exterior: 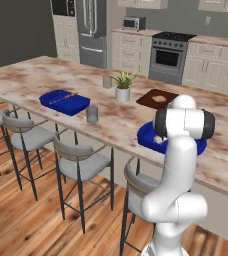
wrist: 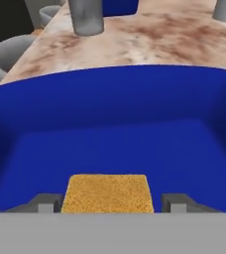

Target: Take the cakes from the fridge and place them on the empty tray on the dining counter.

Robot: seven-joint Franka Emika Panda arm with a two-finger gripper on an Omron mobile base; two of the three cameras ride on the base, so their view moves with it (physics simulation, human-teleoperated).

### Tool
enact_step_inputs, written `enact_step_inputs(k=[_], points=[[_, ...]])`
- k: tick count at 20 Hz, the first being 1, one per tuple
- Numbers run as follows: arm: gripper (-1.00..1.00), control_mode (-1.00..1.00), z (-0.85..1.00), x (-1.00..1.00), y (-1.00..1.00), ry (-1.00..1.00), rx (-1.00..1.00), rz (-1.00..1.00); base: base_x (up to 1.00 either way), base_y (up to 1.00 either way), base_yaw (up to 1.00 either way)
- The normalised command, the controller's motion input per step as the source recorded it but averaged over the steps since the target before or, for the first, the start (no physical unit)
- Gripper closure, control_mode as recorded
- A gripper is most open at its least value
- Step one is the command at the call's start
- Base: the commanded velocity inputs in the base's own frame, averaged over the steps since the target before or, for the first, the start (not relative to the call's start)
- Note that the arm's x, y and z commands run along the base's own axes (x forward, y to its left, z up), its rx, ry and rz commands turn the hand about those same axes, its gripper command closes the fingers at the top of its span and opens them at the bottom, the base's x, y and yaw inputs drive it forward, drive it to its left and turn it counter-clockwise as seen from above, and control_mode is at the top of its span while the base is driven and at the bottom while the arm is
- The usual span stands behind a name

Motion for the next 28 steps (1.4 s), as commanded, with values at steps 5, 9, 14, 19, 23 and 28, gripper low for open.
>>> enact_step_inputs(k=[5,9,14,19,23,28], points=[[-1.0,-1.0,0.24,-0.36,-0.06,-0.15,0.04,0.05,0.0,0.0,0.0],[-1.0,-1.0,0.73,-0.79,0.0,-0.25,0.02,0.08,0.0,0.0,0.0],[-1.0,-1.0,0.87,-0.83,0.05,-0.07,-0.06,0.03,0.0,0.0,0.0],[-1.0,-1.0,0.85,-0.7,0.15,0.09,-0.18,0.0,0.0,0.0,0.0],[-1.0,-1.0,0.77,-0.66,0.24,0.17,-0.28,0.0,0.0,0.0,0.0],[-1.0,-1.0,0.45,-0.8,0.32,0.06,-0.39,0.03,0.0,0.0,0.0]])
